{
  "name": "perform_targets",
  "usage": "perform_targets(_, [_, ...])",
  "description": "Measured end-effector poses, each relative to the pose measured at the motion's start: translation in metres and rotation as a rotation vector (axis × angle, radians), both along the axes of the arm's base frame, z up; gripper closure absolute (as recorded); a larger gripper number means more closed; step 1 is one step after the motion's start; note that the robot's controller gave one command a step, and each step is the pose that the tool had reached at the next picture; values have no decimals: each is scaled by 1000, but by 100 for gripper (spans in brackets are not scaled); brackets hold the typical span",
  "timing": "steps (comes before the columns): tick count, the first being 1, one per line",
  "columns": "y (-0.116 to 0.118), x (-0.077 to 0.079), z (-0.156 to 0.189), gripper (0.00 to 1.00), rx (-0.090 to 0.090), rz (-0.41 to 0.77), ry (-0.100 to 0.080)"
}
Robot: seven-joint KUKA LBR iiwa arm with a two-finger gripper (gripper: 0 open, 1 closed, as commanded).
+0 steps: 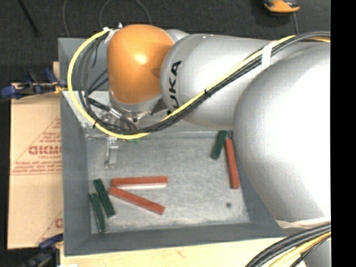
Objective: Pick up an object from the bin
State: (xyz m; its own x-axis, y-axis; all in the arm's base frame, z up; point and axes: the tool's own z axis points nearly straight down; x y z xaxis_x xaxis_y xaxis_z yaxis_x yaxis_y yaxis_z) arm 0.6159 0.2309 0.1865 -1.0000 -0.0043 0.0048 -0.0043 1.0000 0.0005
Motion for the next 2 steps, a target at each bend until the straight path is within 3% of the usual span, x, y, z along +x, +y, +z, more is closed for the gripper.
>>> perform_targets(1, [-117,-55,-119,0,-2,-39,1])
perform_targets(2, [-108,-68,-85,0,0,117,-9])
